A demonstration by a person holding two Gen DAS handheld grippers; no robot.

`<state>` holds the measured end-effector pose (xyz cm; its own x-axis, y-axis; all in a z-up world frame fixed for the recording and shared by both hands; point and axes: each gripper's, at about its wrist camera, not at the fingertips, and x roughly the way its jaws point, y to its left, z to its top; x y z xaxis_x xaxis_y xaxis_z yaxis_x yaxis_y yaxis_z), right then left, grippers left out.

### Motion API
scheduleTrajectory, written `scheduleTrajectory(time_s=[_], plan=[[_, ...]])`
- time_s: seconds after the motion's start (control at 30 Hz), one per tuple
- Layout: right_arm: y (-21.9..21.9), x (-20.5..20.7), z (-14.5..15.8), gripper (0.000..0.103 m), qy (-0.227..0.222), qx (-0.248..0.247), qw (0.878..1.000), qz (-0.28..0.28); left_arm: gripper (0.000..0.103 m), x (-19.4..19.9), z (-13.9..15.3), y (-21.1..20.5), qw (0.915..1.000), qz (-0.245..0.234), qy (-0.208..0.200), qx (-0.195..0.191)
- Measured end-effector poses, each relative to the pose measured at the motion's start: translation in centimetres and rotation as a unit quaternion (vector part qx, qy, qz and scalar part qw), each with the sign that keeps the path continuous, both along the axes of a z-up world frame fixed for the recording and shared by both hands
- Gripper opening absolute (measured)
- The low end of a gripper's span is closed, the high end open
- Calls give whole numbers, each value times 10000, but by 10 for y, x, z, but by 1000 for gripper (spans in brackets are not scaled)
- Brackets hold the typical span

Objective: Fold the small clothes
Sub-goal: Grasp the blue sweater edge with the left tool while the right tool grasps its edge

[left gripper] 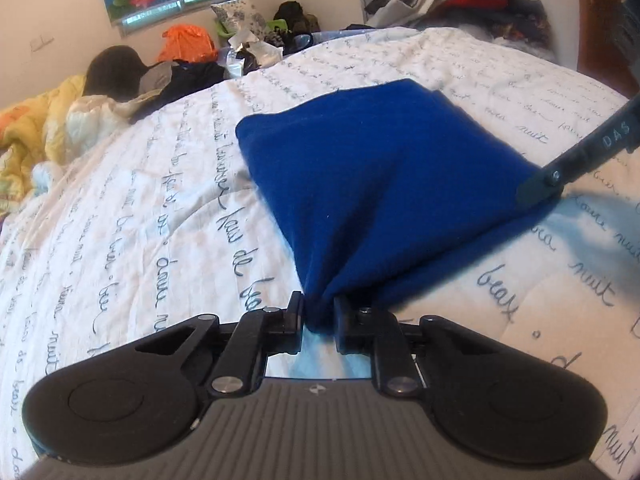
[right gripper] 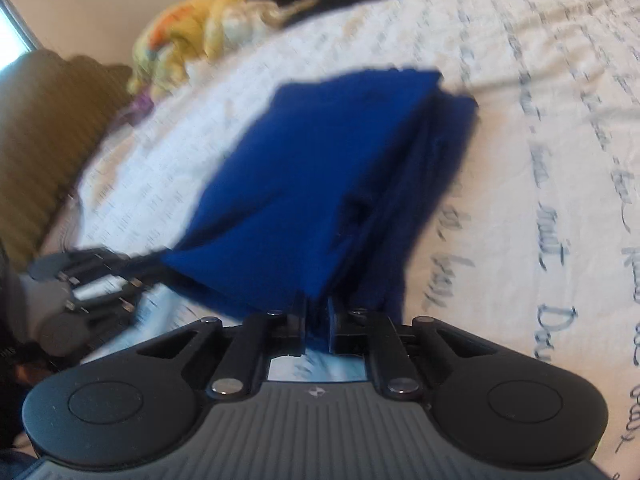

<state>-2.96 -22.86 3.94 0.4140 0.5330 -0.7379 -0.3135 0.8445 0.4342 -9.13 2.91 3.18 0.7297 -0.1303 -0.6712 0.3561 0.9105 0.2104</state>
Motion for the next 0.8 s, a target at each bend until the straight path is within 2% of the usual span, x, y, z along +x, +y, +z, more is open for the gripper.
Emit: scheduleTrajectory(time_s=[0.03,0.1,0.17,0.2,0.27,0.33,0.37,0.4,0.43,0.47,0.5,0.53,0.57,0.6,0.67,0.7,0.73,0.77,0.8], plan=[[-4,3,0,9,132,104,9998,-57,27,-2,5,1,10000,-14,71,-19],[-10,5,15,11,51,114,9997,-207,45,-7,21,5,9993,3,39,-370],[-14,9,39,12,-319,299,9983,-374,89,-9,36,5,9968,-132,-173,-773],[-13,17,48,14,-468,388,9974,-385,93,-5,40,-2,9959,-176,-310,-827],[2,41,61,14,-653,363,9966,-358,86,10,38,-18,9957,-244,-316,-830],[26,73,59,14,-610,267,9977,-100,79,35,27,-32,9940,-315,107,-1044],[39,88,52,14,-513,97,9986,-21,77,47,17,-37,9924,-305,391,-1128],[51,104,40,14,-420,-284,9987,49,77,55,6,-39,9919,-300,596,-1078],[61,115,25,14,-320,-801,9962,89,78,55,-4,-39,9930,-366,484,-1010],[60,119,13,12,-496,-852,9949,226,78,51,-8,-37,9931,-456,378,-1011],[47,120,6,10,-581,-526,9967,220,78,48,-8,-34,9928,-471,378,-1032],[32,124,5,10,-265,-72,9996,-6,78,46,-5,-31,9926,-435,440,-1046],[23,124,7,10,-21,154,9997,-188,77,44,-1,-28,9920,-363,498,-1106],[22,118,14,10,-2,105,9995,-283,76,38,3,-22,9903,-289,524,-1252],[32,89,35,14,-435,-352,9981,-247,80,35,7,-17,9881,-276,524,-1416],[35,73,41,15,-617,-351,9973,-180,81,37,4,-18,9877,-263,605,-1415],[37,60,41,16,-589,-137,9981,-79,82,42,-3,-20,9874,-206,714,-1397],[42,52,29,21,-402,-54,9991,149,89,42,-8,-22,9889,-169,580,-1355],[50,48,11,23,-210,-342,9986,348,92,43,-12,-26,9907,-173,500,-1253]])
